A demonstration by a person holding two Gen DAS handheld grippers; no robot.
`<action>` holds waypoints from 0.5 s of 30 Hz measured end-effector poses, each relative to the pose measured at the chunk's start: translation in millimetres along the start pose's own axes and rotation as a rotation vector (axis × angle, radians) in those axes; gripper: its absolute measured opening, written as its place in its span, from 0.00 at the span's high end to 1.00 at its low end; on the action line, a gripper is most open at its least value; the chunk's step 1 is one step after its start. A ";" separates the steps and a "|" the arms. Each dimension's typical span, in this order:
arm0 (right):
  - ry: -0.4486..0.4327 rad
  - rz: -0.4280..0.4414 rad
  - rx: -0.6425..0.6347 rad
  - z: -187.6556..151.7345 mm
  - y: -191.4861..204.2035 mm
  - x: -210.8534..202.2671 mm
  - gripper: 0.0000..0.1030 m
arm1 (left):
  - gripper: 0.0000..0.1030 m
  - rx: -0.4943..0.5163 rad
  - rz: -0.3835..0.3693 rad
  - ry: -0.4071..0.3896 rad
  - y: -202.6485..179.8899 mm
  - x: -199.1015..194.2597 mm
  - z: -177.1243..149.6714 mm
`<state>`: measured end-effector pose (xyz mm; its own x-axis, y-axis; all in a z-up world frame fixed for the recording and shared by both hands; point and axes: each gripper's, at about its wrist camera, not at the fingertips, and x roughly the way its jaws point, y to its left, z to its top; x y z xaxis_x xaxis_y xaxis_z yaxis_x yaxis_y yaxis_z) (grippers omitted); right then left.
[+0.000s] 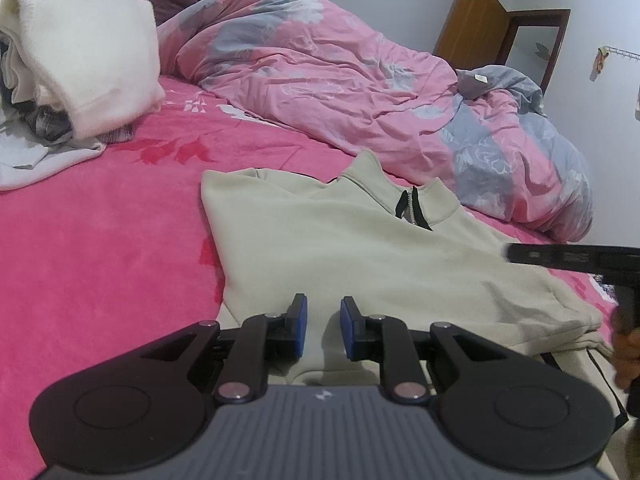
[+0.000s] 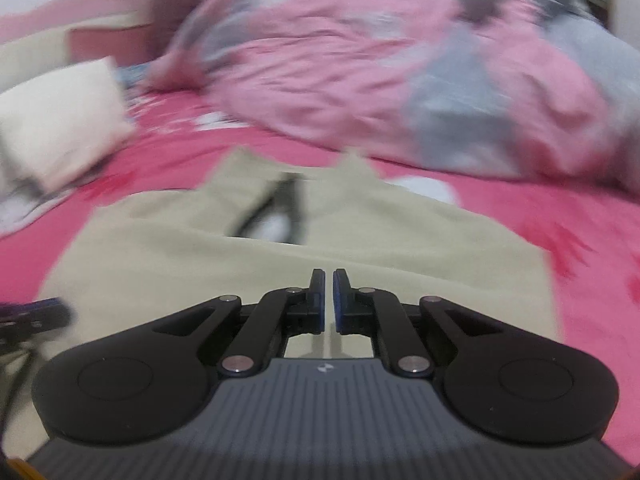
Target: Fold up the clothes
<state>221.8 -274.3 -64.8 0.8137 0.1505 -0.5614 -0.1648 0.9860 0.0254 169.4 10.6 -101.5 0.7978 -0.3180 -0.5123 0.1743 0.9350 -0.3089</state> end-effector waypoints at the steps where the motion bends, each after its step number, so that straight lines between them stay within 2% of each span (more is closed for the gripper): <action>1: 0.005 0.028 -0.020 1.8 10.1 4.4 0.96 | 0.81 -0.004 -0.003 0.000 0.5 -0.1 0.1; 3: 0.037 0.052 -0.043 1.7 24.1 17.7 0.96 | 0.80 -0.010 -0.009 -0.001 1.8 -0.7 0.2; 6: 0.108 -0.059 -0.046 -3.5 9.8 45.2 0.97 | 0.80 -0.025 -0.023 -0.003 4.5 -1.4 -0.2; 9: 0.103 -0.143 0.062 0.7 -22.9 41.5 0.98 | 0.78 -0.036 -0.036 -0.005 6.0 -1.7 -0.6; 11: 0.092 -0.192 0.106 6.4 -36.1 35.4 0.92 | 0.77 -0.037 -0.039 -0.006 6.2 -2.1 -1.0; 14: 0.065 -0.094 0.074 17.2 -18.3 23.7 0.92 | 0.77 -0.038 -0.041 -0.007 6.4 -2.1 -1.1; 15: 0.067 -0.028 0.047 19.2 -5.6 22.8 0.92 | 0.77 -0.040 -0.042 -0.007 6.5 -2.1 -1.1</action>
<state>252.0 -275.1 -61.9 0.7784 0.1190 -0.6164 -0.1147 0.9923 0.0466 168.2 17.1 -103.4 0.7944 -0.3552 -0.4927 0.1845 0.9140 -0.3614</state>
